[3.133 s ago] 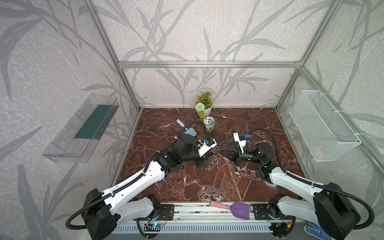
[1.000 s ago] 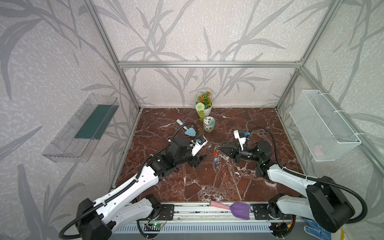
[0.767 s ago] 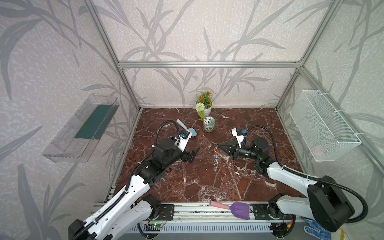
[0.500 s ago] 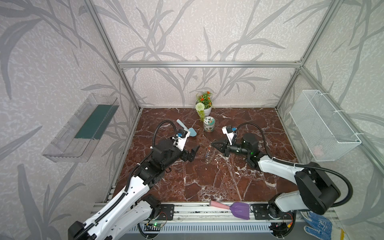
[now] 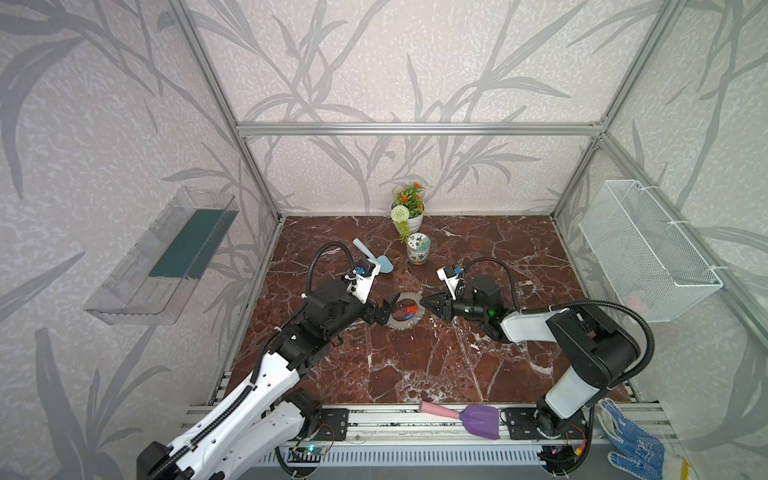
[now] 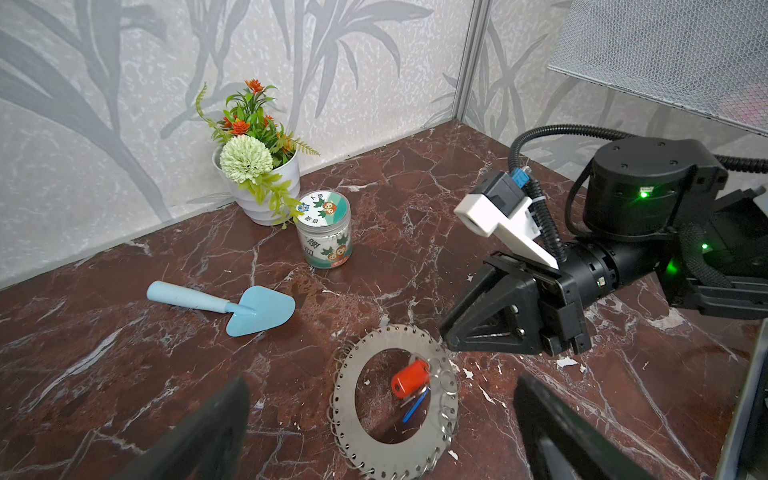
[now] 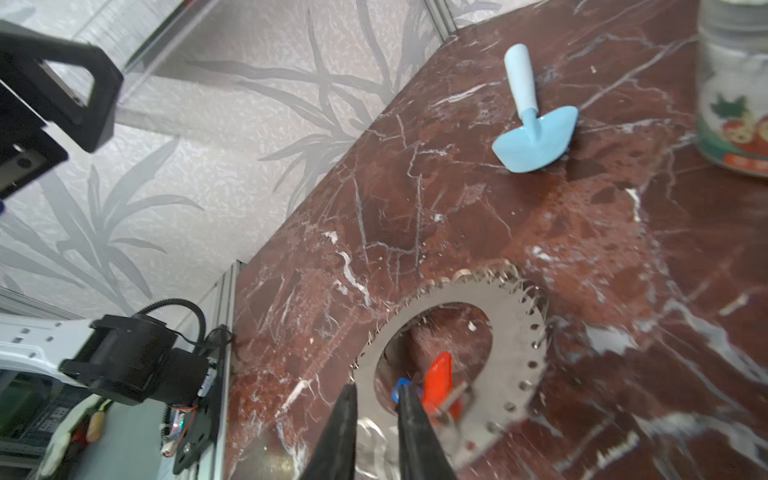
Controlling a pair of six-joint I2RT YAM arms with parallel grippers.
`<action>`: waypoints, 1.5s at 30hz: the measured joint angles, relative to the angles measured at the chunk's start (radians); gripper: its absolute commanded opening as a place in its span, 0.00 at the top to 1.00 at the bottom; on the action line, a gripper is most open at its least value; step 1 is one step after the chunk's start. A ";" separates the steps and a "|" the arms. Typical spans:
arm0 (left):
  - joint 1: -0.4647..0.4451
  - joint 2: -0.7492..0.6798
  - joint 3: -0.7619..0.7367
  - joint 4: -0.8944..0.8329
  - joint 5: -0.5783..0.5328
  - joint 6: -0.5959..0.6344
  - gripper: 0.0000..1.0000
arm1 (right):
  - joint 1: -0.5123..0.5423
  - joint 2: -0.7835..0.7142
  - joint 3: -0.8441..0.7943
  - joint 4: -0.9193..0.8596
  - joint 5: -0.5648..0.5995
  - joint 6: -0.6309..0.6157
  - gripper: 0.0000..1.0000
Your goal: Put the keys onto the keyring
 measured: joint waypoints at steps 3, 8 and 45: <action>0.000 0.014 0.000 0.008 0.001 -0.011 0.01 | -0.017 -0.040 -0.033 -0.013 0.022 -0.004 0.52; 0.001 0.031 0.000 0.023 -0.018 -0.057 0.01 | -0.058 -0.166 -0.034 -0.052 0.063 -0.013 0.38; 0.369 0.579 -0.292 0.777 -0.959 -0.018 0.01 | -0.330 -0.724 -0.309 -0.436 1.194 -0.228 0.01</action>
